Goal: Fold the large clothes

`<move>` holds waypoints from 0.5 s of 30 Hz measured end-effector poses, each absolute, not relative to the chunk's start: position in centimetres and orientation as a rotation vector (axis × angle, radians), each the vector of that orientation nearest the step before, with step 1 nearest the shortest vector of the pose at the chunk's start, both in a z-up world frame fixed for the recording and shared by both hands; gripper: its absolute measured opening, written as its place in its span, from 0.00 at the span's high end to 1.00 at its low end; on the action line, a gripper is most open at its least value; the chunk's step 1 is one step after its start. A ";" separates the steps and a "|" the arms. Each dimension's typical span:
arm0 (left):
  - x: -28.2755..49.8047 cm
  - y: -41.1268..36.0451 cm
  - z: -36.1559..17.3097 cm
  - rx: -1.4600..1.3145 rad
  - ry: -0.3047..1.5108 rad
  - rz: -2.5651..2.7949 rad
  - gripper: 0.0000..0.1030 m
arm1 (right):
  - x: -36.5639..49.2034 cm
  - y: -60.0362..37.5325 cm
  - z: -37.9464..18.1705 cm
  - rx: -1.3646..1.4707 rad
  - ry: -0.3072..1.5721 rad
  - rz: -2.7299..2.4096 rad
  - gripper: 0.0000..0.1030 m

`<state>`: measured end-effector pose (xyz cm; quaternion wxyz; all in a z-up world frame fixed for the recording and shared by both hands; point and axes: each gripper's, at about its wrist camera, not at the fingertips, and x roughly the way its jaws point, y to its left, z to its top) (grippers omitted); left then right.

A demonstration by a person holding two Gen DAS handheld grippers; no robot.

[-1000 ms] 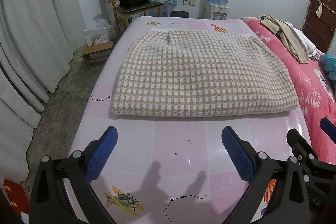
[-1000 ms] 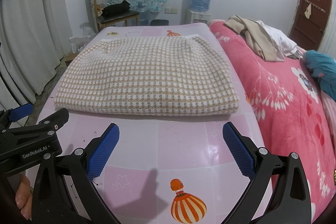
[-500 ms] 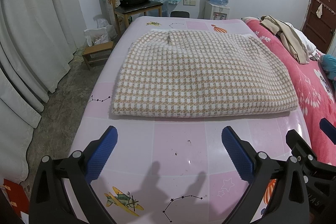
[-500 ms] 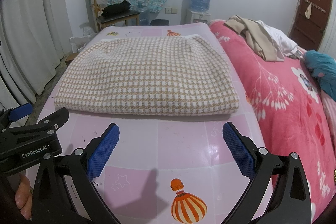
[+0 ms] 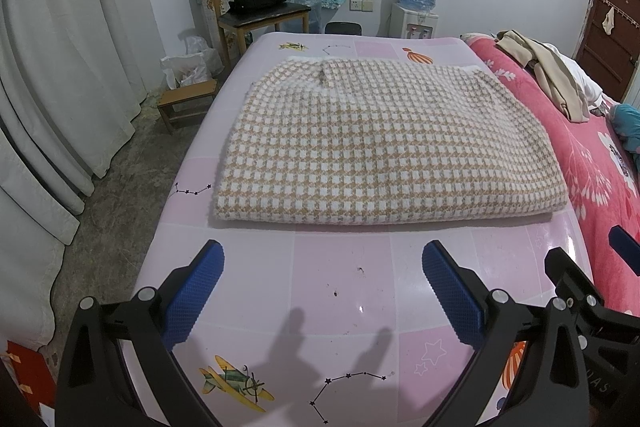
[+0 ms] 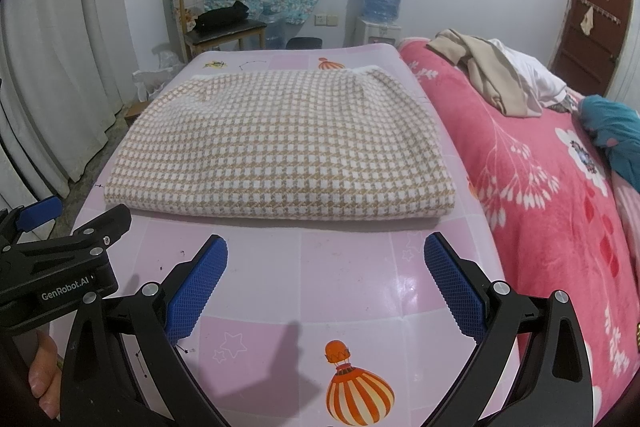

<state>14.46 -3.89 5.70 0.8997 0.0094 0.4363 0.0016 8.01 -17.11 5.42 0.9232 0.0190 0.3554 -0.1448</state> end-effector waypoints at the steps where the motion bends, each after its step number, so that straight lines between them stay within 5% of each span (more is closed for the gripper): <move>1: 14.4 -3.9 5.7 0.019 0.903 0.004 0.05 | 8.0 -17.1 5.4 0.039 0.730 -0.297 0.08; 15: 14.5 -3.9 5.7 0.019 0.903 0.003 0.05 | 7.9 -17.2 5.4 0.039 0.730 -0.296 0.08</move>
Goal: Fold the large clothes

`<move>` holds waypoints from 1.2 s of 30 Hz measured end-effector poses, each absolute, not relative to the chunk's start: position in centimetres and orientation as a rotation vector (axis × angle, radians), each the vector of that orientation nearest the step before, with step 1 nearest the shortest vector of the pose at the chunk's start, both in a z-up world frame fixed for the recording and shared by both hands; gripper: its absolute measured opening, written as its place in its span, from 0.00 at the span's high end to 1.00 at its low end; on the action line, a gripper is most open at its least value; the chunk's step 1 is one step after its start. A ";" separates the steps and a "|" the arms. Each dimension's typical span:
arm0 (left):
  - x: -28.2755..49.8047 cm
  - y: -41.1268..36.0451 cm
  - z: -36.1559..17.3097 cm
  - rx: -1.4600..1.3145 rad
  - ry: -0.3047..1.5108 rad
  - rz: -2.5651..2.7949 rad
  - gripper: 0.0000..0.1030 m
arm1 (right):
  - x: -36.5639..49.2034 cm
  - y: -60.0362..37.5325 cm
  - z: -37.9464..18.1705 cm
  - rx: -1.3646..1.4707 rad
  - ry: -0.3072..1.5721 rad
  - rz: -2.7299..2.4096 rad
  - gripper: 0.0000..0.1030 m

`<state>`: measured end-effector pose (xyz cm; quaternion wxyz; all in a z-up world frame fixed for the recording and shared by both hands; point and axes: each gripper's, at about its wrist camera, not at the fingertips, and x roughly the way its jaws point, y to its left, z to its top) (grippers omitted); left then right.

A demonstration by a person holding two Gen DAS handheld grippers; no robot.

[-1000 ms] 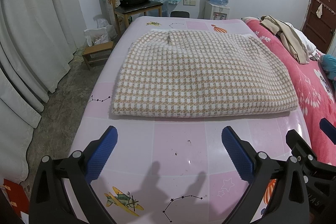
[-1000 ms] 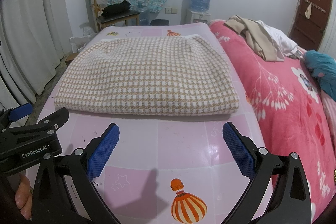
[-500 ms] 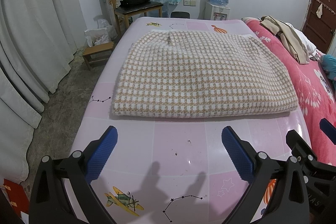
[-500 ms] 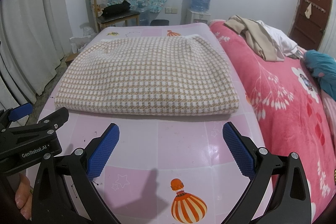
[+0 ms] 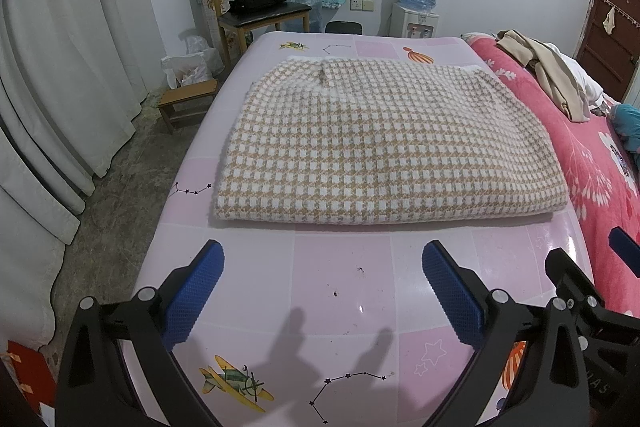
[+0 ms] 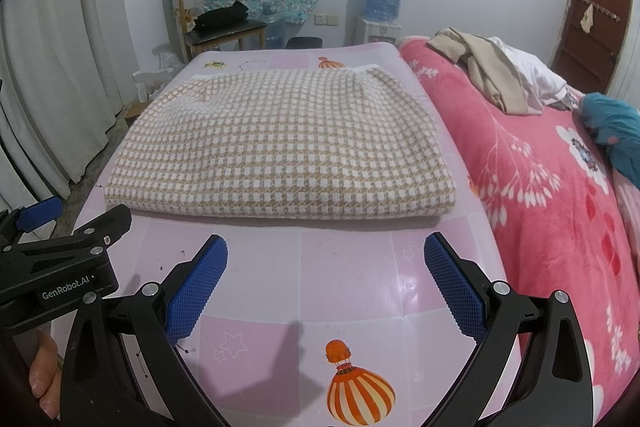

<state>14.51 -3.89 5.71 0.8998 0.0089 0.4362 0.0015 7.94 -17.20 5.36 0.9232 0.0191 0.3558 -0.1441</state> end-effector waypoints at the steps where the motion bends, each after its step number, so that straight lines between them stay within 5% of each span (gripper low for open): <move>1: 14.5 -3.9 5.7 0.019 0.902 0.004 0.05 | 7.9 -17.2 5.4 0.040 0.731 -0.296 0.08; 36: 14.3 -3.9 6.1 0.013 0.902 0.007 0.05 | 8.2 -16.9 5.6 0.043 0.728 -0.299 0.08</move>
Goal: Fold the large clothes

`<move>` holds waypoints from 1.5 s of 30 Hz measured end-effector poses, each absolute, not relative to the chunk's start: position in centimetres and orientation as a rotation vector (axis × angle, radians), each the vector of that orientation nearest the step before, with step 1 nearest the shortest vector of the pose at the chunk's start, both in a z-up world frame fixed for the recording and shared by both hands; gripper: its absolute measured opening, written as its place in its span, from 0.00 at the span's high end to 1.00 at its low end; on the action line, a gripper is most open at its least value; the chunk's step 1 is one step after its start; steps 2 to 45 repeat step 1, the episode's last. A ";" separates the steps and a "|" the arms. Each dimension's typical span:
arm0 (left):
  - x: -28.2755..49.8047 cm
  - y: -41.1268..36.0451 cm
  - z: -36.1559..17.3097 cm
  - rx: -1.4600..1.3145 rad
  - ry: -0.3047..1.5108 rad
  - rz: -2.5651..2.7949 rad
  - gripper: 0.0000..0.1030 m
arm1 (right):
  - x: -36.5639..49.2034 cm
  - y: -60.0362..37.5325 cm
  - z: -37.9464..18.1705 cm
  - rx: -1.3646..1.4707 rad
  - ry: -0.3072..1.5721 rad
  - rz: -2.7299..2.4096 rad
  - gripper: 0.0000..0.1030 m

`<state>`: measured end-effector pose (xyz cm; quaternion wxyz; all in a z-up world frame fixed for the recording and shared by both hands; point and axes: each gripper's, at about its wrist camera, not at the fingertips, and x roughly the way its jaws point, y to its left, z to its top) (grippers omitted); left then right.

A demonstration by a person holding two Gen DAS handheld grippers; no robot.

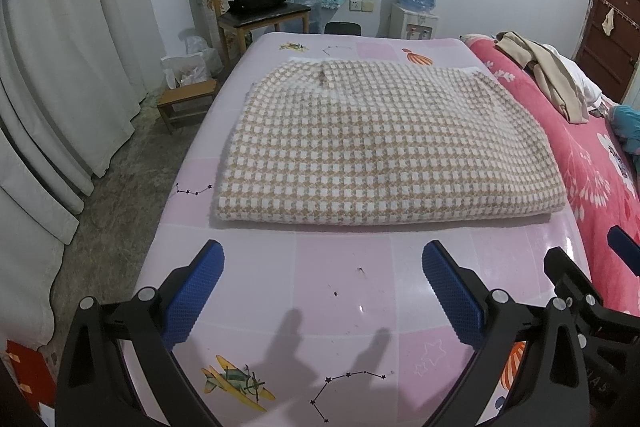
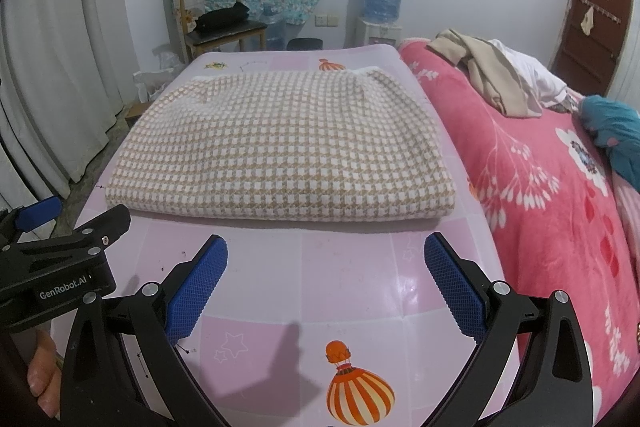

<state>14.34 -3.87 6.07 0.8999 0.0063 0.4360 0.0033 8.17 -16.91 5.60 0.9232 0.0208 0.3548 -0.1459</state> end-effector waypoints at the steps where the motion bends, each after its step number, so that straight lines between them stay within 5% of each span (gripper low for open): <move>1: 14.3 -3.9 6.0 0.012 0.902 0.006 0.05 | 8.1 -17.0 5.6 0.043 0.728 -0.299 0.08; 45: 14.3 -3.9 6.0 0.012 0.902 0.006 0.05 | 8.1 -17.0 5.6 0.043 0.728 -0.299 0.08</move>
